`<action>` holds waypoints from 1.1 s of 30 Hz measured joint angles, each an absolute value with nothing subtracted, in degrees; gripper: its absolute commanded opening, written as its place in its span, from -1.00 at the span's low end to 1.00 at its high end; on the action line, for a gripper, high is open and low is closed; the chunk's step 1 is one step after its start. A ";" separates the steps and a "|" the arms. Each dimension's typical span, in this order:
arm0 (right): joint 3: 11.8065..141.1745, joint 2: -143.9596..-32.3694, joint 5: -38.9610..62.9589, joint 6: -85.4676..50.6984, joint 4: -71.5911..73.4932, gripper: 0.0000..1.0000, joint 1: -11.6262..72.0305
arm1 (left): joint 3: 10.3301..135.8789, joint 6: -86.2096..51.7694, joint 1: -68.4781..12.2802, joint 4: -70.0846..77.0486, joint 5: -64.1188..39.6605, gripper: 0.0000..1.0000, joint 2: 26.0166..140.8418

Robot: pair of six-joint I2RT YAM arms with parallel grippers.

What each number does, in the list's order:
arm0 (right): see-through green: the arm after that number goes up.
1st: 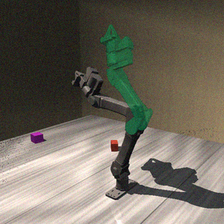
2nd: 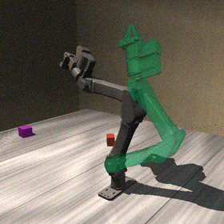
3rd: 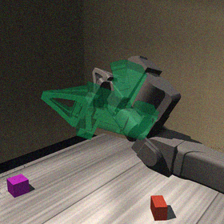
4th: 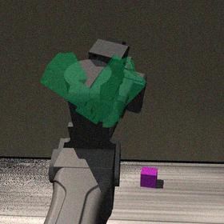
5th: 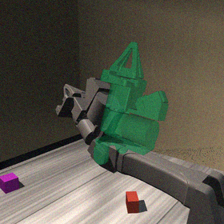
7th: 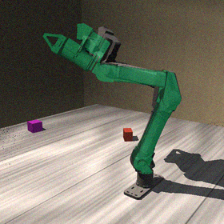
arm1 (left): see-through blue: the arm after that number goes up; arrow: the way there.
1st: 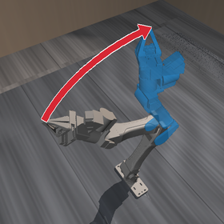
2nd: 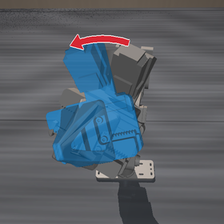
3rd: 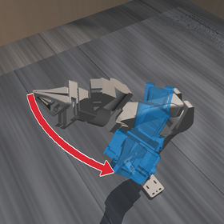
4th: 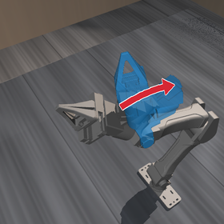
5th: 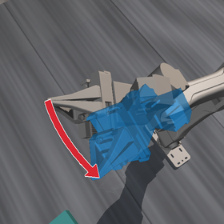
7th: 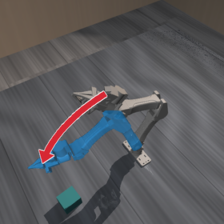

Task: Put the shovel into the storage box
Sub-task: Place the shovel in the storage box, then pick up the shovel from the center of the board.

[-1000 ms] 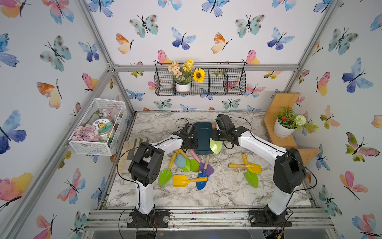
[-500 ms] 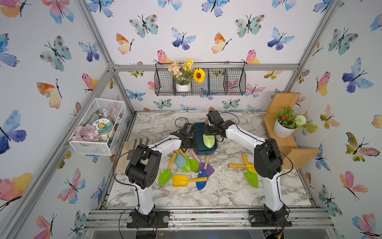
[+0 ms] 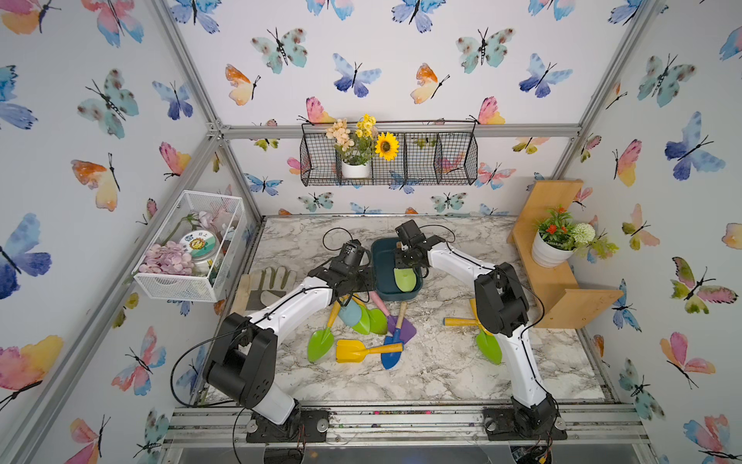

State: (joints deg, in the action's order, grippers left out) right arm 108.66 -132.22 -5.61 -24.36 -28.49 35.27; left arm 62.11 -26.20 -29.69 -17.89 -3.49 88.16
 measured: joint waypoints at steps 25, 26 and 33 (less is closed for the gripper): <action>102.19 -119.72 -2.85 -24.38 -28.62 -0.08 35.05 | 51.42 -28.45 -29.63 -18.90 -3.51 0.15 74.11; 101.23 -118.41 -2.55 -24.36 -28.36 -0.08 35.05 | 51.11 -28.45 -29.63 -19.07 -3.51 0.15 73.91; 90.85 -108.97 0.12 -24.25 -26.41 -0.02 34.94 | 49.01 -28.36 -29.63 -20.08 -3.53 0.18 72.20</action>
State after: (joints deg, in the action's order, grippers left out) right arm 90.85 -108.97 0.12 -24.25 -26.41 34.94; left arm 49.01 -28.36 -29.63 -20.08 -3.53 72.20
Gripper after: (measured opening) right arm 0.487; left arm 0.587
